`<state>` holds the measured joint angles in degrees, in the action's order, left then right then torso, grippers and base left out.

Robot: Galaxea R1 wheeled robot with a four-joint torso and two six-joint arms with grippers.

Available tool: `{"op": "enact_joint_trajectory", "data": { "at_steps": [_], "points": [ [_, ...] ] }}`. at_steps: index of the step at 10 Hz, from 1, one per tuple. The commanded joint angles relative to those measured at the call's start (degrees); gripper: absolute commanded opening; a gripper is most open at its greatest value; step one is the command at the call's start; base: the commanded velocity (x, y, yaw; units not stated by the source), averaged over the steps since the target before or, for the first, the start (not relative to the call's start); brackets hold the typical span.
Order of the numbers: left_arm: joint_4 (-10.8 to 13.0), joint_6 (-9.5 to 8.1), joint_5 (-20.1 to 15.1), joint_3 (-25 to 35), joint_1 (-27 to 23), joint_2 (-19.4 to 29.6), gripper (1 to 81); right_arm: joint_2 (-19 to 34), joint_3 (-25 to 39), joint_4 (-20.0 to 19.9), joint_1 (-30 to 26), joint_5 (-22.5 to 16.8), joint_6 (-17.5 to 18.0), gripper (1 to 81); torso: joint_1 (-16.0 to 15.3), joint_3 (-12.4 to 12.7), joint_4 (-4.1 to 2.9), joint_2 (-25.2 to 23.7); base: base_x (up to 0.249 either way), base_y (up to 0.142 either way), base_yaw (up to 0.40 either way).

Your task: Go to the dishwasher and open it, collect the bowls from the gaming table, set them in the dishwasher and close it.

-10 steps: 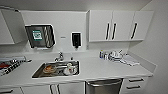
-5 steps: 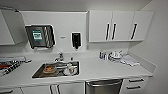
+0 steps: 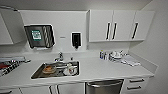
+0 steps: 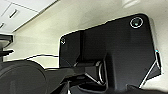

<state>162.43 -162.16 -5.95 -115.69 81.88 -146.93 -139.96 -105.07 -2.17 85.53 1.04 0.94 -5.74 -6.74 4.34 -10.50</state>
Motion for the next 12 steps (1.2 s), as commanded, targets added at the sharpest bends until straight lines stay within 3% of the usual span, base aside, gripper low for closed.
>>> {"op": "enact_joint_trajectory", "data": {
  "at_steps": [1,2,3,6,7,9,12],
  "points": [
    [2.57,-2.84,-8.45,2.74,-2.04,2.78,81.1,3.86,3.12,-0.64,-3.73,-3.15,0.12,81.1,-3.54,-5.14,0.02,-5.47,0.0,0.0,0.0],
    [2.57,-2.84,-9.17,3.01,-1.94,3.22,81.1,4.58,3.65,-0.64,-4.08,-3.06,0.12,81.1,-4.8,-7.05,0.0,-7.48,0.0,0.0,0.0],
    [2.57,-2.84,-9.08,3.01,-1.77,3.4,81.1,5.19,4.01,-0.73,-4.79,-3.06,0.12,81.1,-6.25,-3.78,0.02,-9.71,0.0,0.0,0.0],
    [2.57,-2.84,-9.26,4.06,-1.5,4.18,81.1,6.25,4.8,-1.08,-6.98,-2.62,1.52,81.1,-9.24,-6.65,0.0,-14.47,0.0,0.0,0.0],
    [2.57,-2.84,-9.78,4.5,-1.42,4.45,81.1,6.94,5.49,-1.08,-7.78,-2.71,2.05,81.1,-10.46,-6.89,0.02,-16.42,0.0,0.0,0.0],
    [2.57,-2.84,-14.53,4.5,-0.45,5.33,81.1,8.44,7.0,-1.08,-8.4,-2.79,2.05,81.1,-13.09,-6.97,0.02,-20.62,0.0,0.0,0.0],
    [2.57,-2.84,-15.23,6.69,0.25,9.36,81.1,10.11,7.69,-1.08,-8.48,-2.79,2.75,81.1,-17.16,-6.97,0.0,-27.09,0.0,0.0,0.0]
  ]
}}
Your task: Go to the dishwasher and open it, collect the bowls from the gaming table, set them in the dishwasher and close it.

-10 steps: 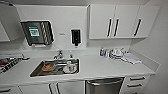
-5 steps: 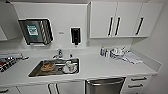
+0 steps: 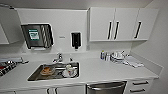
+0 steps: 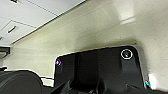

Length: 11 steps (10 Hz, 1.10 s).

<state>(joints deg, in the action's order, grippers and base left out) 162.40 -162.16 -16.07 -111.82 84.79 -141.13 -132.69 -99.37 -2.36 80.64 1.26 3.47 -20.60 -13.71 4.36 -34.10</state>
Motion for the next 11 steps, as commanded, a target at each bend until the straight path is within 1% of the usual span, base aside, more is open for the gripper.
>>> {"op": "enact_joint_trajectory", "data": {
  "at_steps": [1,3,4,6,8,9,10,11],
  "points": [
    [2.6,-2.84,-5.11,4.68,-2.48,5.5,81.1,3.11,2.26,-0.89,-3.6,-2.93,0.3,81.1,-3.61,0.0,0.0,-5.6,0.0,0.0,0.0],
    [2.6,-2.84,-5.55,10.66,-2.3,8.93,81.1,3.37,2.87,-0.97,-3.78,-2.84,0.48,81.1,-6.08,0.0,-0.02,-9.53,0.0,0.0,0.0],
    [2.6,-2.84,-6.16,14.86,-2.3,10.24,81.1,3.72,3.22,-0.89,-3.86,-2.84,1.09,81.1,-7.47,0.0,0.0,-11.79,0.0,0.0,0.0],
    [2.6,-2.84,-9.68,17.94,-2.38,12.08,81.1,4.6,4.18,-0.89,-4.3,-3.01,1.1,81.1,-9.94,0.0,0.0,-15.76,0.0,0.0,0.0],
    [2.6,-2.84,-9.86,20.33,-2.38,14.81,81.1,5.65,5.07,-0.97,-4.74,-3.01,1.18,81.1,-12.7,0.02,0.0,-20.18,0.0,0.0,0.0],
    [2.6,-2.84,-9.94,20.59,-2.3,15.25,81.1,5.75,5.33,-0.97,-5.17,-3.01,1.18,81.1,-13.94,0.02,0.0,-22.14,0.0,0.0,0.0],
    [2.6,-2.84,-10.56,20.5,-2.3,15.26,81.1,5.75,5.6,-0.97,-5.44,-3.28,1.18,81.1,-15.19,-4.78,-0.02,-24.13,0.0,0.0,0.0],
    [2.6,-2.84,-10.92,20.42,-2.12,15.26,81.1,5.75,5.51,-1.24,-5.7,-3.28,1.18,81.1,-16.37,-5.68,0.0,-26.08,0.0,0.0,0.0]
  ]
}}
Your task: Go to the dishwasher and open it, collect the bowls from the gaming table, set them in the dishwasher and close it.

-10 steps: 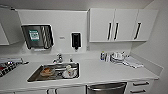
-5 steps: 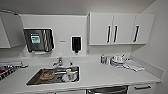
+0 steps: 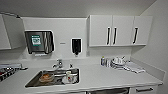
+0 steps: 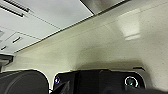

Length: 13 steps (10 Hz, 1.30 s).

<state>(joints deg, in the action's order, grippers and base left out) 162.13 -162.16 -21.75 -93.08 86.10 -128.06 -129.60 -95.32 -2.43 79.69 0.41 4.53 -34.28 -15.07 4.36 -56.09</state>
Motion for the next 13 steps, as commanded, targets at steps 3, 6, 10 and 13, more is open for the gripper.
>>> {"op": "enact_joint_trajectory", "data": {
  "at_steps": [3,6,10,13],
  "points": [
    [2.87,-2.84,-5.32,1.58,-3.44,2.28,81.1,3.27,2.34,-1.27,-4.93,-2.44,0.12,81.1,-5.88,-8.64,0.0,-9.18,0.0,0.0,0.0],
    [2.87,-2.84,-5.41,1.75,-3.44,2.8,81.1,4.05,3.65,-1.35,-5.72,-2.44,0.12,81.1,-9.97,-9.33,0.0,-15.61,0.0,0.0,0.0],
    [2.87,-2.84,-7.52,2.37,-3.44,5.09,81.1,4.5,4.8,-1.35,-6.25,-2.44,0.12,81.1,-14.34,-11.73,-0.02,-22.47,0.0,0.0,0.0],
    [2.87,-2.84,-7.52,2.72,-3.44,8.78,81.1,4.5,4.89,-1.52,-6.25,-2.52,0.12,81.1,-18.27,-11.78,0.0,-28.79,0.0,0.0,0.0]
  ]
}}
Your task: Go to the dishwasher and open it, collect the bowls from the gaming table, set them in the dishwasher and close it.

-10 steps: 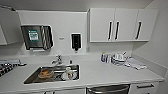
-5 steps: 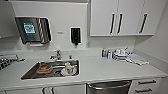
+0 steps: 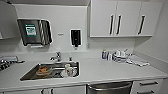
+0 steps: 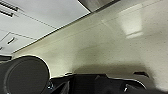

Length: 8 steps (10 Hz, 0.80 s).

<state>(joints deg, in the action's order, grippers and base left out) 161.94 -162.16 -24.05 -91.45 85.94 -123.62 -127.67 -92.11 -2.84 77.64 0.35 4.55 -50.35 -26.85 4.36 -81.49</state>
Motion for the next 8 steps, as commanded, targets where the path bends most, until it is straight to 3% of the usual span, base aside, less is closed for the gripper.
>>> {"op": "enact_joint_trajectory", "data": {
  "at_steps": [1,3,6,7,8],
  "points": [
    [3.06,-2.84,-5.99,1.45,-3.28,4.61,81.1,2.4,1.68,-1.29,-4.2,-2.46,0.11,81.1,-3.62,0.0,0.0,-5.64,0.0,0.0,0.0],
    [3.06,-2.84,-7.06,4.62,-3.19,5.14,81.1,2.39,1.6,-1.29,-4.11,-2.38,0.02,81.1,-6.18,0.0,0.0,-9.73,0.0,0.0,0.0],
    [3.06,-2.84,-7.24,13.4,-3.89,9.88,81.1,2.57,1.33,-1.29,-4.29,-2.46,0.02,81.1,-10.08,0.02,0.0,-16.0,0.0,0.0,0.0],
    [3.06,-2.84,-7.59,14.81,-3.98,10.59,81.1,2.57,1.33,-1.29,-4.29,-2.46,0.02,81.1,-11.43,-3.92,0.0,-18.19,0.0,0.0,0.0],
    [3.06,-2.84,-8.12,14.72,-3.98,10.5,81.1,2.39,1.33,-1.29,-4.46,-2.46,0.02,81.1,-12.61,-5.39,0.0,-20.11,0.0,0.0,0.0]
  ]
}}
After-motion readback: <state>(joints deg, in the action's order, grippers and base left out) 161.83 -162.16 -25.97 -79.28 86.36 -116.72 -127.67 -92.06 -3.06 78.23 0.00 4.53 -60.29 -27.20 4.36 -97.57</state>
